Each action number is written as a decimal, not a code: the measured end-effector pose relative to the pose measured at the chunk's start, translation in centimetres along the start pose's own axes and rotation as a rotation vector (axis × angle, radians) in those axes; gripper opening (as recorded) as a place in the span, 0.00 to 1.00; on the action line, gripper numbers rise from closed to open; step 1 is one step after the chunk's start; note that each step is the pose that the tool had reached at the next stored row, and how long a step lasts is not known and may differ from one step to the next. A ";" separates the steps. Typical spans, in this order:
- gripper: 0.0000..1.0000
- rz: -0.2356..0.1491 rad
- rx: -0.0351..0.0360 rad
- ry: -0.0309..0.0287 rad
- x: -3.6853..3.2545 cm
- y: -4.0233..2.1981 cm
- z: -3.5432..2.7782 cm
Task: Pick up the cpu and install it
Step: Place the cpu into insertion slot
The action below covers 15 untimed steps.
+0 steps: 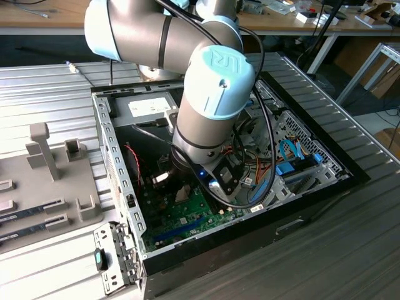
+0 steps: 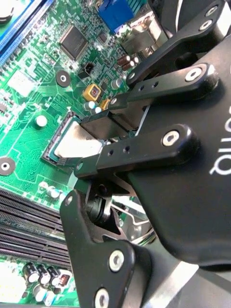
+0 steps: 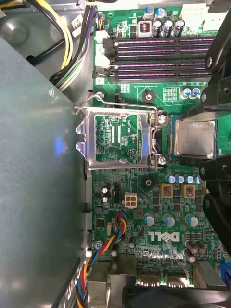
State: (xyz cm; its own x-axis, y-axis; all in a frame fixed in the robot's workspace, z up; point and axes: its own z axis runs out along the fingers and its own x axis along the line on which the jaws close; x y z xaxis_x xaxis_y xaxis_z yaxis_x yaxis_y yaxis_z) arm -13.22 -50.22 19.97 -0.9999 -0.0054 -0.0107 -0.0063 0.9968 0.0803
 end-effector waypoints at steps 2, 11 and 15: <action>0.41 -0.006 -0.0003 0.0004 -0.01 0.00 0.01; 0.41 -0.011 -0.0500 0.0003 0.00 -0.09 0.01; 0.41 -0.012 -0.0549 0.0003 0.01 -0.52 -0.01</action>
State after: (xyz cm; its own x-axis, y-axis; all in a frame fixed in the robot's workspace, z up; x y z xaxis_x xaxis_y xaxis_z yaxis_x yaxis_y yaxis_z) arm -13.23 -50.74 19.95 -0.9998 -0.0179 -0.0117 -0.0193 0.9907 0.1347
